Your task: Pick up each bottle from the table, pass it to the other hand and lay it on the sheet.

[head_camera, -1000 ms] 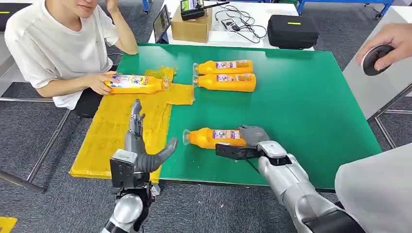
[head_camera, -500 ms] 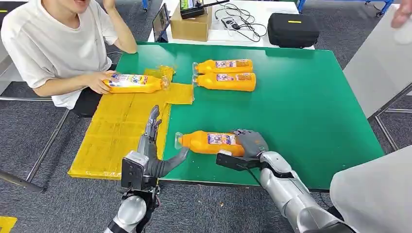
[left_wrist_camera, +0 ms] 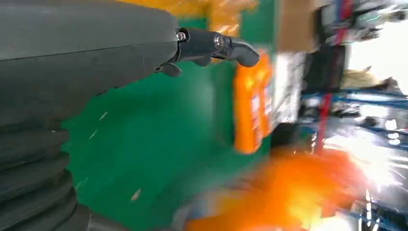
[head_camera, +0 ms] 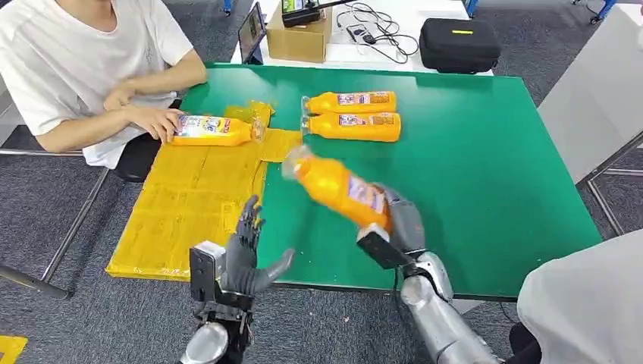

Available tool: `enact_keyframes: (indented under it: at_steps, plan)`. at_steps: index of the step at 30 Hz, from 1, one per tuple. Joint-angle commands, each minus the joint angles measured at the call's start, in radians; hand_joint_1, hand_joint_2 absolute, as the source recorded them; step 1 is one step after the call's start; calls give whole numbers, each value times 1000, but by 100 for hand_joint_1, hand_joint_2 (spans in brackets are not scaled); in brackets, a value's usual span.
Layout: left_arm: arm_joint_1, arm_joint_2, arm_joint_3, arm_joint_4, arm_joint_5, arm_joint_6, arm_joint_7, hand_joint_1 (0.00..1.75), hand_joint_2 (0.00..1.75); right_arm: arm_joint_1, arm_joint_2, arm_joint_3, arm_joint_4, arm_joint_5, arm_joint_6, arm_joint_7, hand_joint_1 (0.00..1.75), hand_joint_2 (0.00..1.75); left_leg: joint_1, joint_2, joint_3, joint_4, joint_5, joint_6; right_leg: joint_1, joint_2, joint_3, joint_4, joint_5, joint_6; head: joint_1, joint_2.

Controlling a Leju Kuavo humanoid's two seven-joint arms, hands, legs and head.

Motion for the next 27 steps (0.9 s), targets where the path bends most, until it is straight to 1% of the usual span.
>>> enact_keyframes:
  at_steps: [1,2,5,6,7,8,9,10,11,12,13,14,15,16,17,19,20,21,22,24,25,26,27]
  plan:
    - [4,16,-24,35,14,149,-165,0,175,166,91,-99,-484,-150,-221,-177,175,175,1,-1,0,1,-2,-1,1,-2,1,1,-2,-2,0,0]
    - [14,20,-24,22,70,114,-157,0,175,170,100,-114,-518,-122,-221,-177,175,175,1,-1,2,1,-3,-2,2,-2,2,1,-3,-3,0,0]
    - [40,21,-16,-2,70,133,-219,0,175,152,88,-94,-512,-148,-221,-177,175,175,1,0,2,1,-3,-2,1,-1,2,0,-3,-2,0,0]
    - [49,20,-13,-15,-1,198,-289,0,175,144,83,-87,-508,-141,-221,-177,175,175,1,1,2,1,-3,-2,1,0,1,0,-3,-2,0,0]
    - [54,15,-8,-27,-57,254,-328,0,175,142,84,-90,-509,-134,-221,-177,175,175,1,1,3,1,-3,-2,2,0,3,0,-3,-2,0,0]
    - [61,16,-4,-53,-69,272,-328,0,175,135,77,-78,-501,-141,-221,-172,175,175,1,1,1,1,-3,-2,1,0,1,0,-3,-2,0,0]
    - [66,25,-10,-59,-39,248,-326,0,175,132,71,-69,-499,-152,-221,-163,175,175,2,1,3,1,-4,-2,2,0,3,0,-3,-2,0,0]
    - [74,49,-26,-77,7,183,-297,0,175,126,57,-45,-491,-181,-193,-136,175,175,1,1,2,1,-3,-2,1,0,2,0,-3,-2,0,0]
    - [80,67,-40,-78,30,131,-273,0,175,120,44,-17,-481,-204,-133,-103,175,175,1,1,1,0,-2,-2,1,0,1,0,-2,-1,0,0]
    - [85,76,-49,-71,22,112,-275,0,175,114,31,19,-464,-204,-77,-81,175,175,1,1,4,0,-3,-2,2,0,4,-1,-3,-2,0,0]
    - [79,79,-69,-42,-43,126,-307,0,175,121,31,62,-463,-173,-55,-123,175,175,1,1,3,0,-3,-2,1,0,4,-1,-3,-2,0,0]
    - [68,71,-83,-11,-80,145,-325,0,175,125,25,110,-455,-122,-52,-137,175,175,2,2,6,-1,-4,-3,2,1,6,-2,-3,-3,0,0]
    - [58,62,-92,17,-86,152,-328,0,175,131,23,157,-447,-80,-46,-127,175,175,1,2,4,-1,-3,-2,1,1,4,-1,-2,-2,0,0]
    - [47,58,-106,41,-73,140,-328,0,175,132,15,226,-423,-32,-16,-92,175,175,1,2,3,-1,-2,-2,1,1,3,-1,-2,-1,0,0]
    - [45,56,-110,46,-70,138,-328,0,175,138,20,240,-414,-26,-22,-90,175,175,1,3,5,-2,-3,-2,1,2,5,-2,-3,-2,0,0]
    - [45,55,-113,46,-70,141,-328,0,175,139,24,252,-397,-22,-40,-95,175,175,1,1,2,-2,-2,-2,1,1,2,-2,-2,-1,0,0]
    - [44,60,-118,42,-68,133,-328,0,175,127,10,273,-382,-15,-23,-84,175,175,1,1,3,-2,-2,-2,1,0,2,-2,-2,-1,0,0]
    - [49,71,-129,15,-99,119,-328,0,175,116,-3,307,-350,24,18,-36,175,175,2,1,7,-2,-3,-3,2,0,6,-2,-3,-2,0,0]
    - [58,78,-136,-9,-115,96,-328,0,175,111,2,320,-307,20,59,-12,175,175,1,0,4,-2,-2,-2,1,-1,4,-2,-3,-1,0,0]
    - [70,79,-136,-33,-136,61,-328,0,175,95,15,326,-228,9,94,0,175,175,2,0,4,-2,-2,-2,2,1,4,-3,-3,-1,0,0]
    - [67,78,-138,-32,-140,43,-328,0,175,86,16,329,-201,18,90,-6,175,175,3,2,7,-2,-4,-2,3,2,7,-3,-4,-2,0,0]
    - [67,78,-138,-32,-140,43,-328,0,175,86,16,329,-201,18,90,-6,175,175,3,2,6,-2,-3,-2,2,2,6,-3,-3,-1,0,0]
    - [56,64,-132,-5,-140,46,-328,0,175,83,18,330,-187,18,96,-9,175,175,2,1,3,-2,-2,-2,2,1,3,-2,-3,0,0,0]
